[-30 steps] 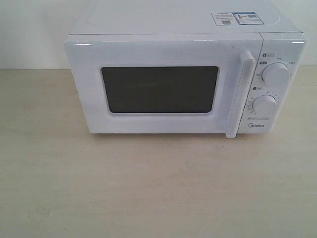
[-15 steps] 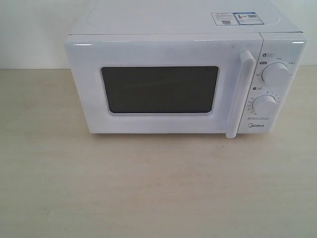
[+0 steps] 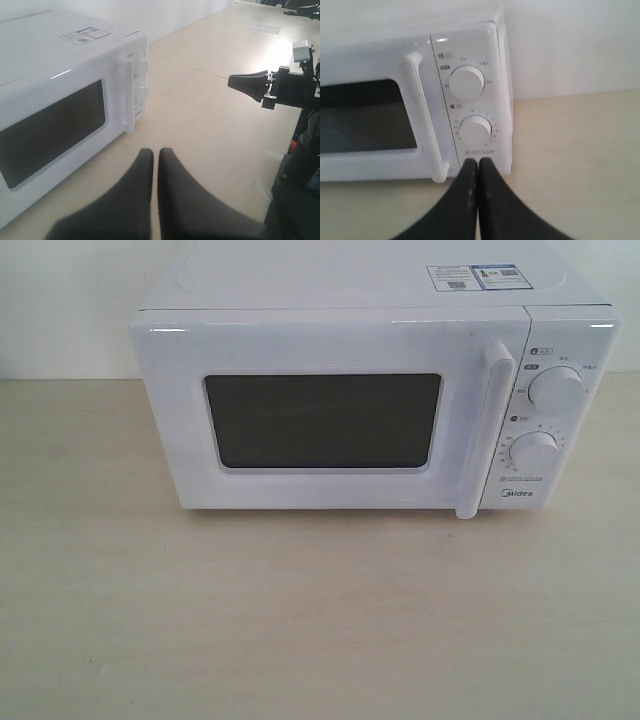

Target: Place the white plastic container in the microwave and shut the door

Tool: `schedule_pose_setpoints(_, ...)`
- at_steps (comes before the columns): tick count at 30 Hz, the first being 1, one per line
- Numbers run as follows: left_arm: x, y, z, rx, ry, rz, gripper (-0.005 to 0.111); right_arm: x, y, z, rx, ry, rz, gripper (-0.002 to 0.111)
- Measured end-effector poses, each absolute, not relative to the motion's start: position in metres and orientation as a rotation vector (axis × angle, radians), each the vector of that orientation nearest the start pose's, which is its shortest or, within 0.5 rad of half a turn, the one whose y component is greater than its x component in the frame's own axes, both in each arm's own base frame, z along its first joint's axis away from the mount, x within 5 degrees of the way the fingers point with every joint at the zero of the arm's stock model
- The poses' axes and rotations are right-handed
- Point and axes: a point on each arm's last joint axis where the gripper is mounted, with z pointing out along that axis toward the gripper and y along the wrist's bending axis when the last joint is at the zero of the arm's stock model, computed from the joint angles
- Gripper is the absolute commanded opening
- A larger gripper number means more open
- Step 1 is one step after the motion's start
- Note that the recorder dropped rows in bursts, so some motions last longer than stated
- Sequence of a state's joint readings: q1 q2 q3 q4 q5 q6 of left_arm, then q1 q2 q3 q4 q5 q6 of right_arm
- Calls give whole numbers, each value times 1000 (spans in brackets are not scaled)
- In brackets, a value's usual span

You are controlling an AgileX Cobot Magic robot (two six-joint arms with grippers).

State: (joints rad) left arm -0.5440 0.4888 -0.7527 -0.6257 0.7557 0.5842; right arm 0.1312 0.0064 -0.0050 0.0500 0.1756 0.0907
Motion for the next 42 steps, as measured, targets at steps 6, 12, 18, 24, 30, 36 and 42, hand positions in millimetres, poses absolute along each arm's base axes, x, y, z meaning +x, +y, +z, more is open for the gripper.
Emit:
schedule_pose_setpoints(6,46,-71,372,871,1693,-690,4,54,7,182,2,1829,181,0)
schedule_pose_setpoints(12,46,-71,372,871,1693,-690,4,54,7,182,42,1830,211,0)
schedule_pose_setpoints(18,46,-71,372,871,1693,-690,4,54,7,183,43,1826,213,0)
schedule_pose_setpoints(24,46,-71,372,871,1693,-690,4,54,7,183,43,1826,213,0)
schedule_pose_setpoints(30,46,-71,372,871,1693,-690,4,54,7,183,43,1826,213,0)
schedule_pose_setpoints(36,48,-69,372,890,1689,-633,4,54,7,183,43,1826,213,0)
schedule_pose_setpoints(42,35,-45,380,794,1656,-458,4,54,7,183,43,1826,213,0)
